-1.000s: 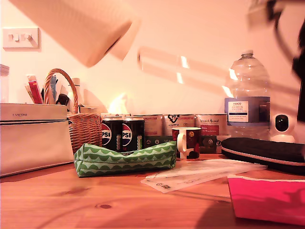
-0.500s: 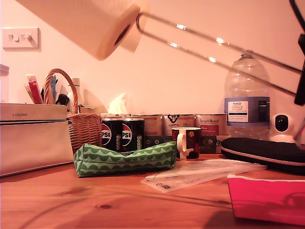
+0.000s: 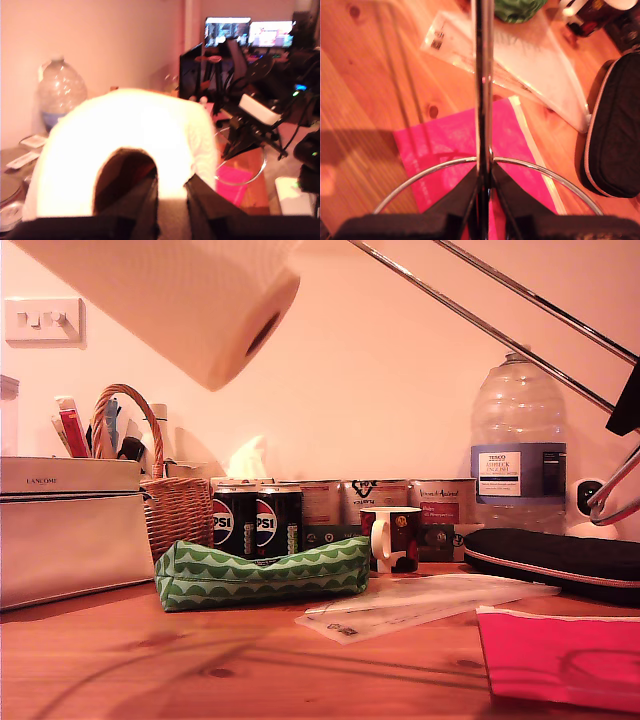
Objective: Insert the paper towel roll into the metallic stand.
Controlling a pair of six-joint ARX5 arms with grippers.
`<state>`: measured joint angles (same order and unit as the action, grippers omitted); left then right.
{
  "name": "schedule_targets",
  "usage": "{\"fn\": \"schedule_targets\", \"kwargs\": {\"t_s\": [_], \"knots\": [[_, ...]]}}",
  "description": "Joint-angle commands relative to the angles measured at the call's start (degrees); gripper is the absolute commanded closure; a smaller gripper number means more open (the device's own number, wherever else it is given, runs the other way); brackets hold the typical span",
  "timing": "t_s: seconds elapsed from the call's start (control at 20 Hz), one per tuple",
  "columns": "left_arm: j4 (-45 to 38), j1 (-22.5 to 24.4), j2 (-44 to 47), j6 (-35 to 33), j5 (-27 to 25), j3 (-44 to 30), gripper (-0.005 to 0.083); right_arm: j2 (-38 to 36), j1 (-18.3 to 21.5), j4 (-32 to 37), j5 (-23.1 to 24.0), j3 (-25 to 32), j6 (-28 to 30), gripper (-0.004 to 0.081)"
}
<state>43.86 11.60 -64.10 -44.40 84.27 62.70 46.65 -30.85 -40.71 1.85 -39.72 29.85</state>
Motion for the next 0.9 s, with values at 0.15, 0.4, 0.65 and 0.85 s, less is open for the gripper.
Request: {"fn": "schedule_targets", "kwargs": {"t_s": [0.15,0.4,0.65,0.85], "knots": [[-0.52,-2.82,0.37,-0.61,-3.8,0.2,0.0796,-0.48,-0.37,1.01,-1.51,1.4,-0.57,0.0783],[-0.7,-2.95,0.37,-0.46,-3.74,0.2,0.0796,-0.5,-0.37,-0.42,-1.49,2.67,-0.96,0.0783],[-0.61,-2.93,0.37,-0.44,-0.22,0.2,0.0796,-0.48,-0.37,0.87,-1.38,3.8,-0.96,0.0783],[-0.59,-2.93,0.37,-0.44,1.9,0.2,0.0796,-0.44,-0.24,1.53,-1.22,4.81,-0.94,0.0783]]}}
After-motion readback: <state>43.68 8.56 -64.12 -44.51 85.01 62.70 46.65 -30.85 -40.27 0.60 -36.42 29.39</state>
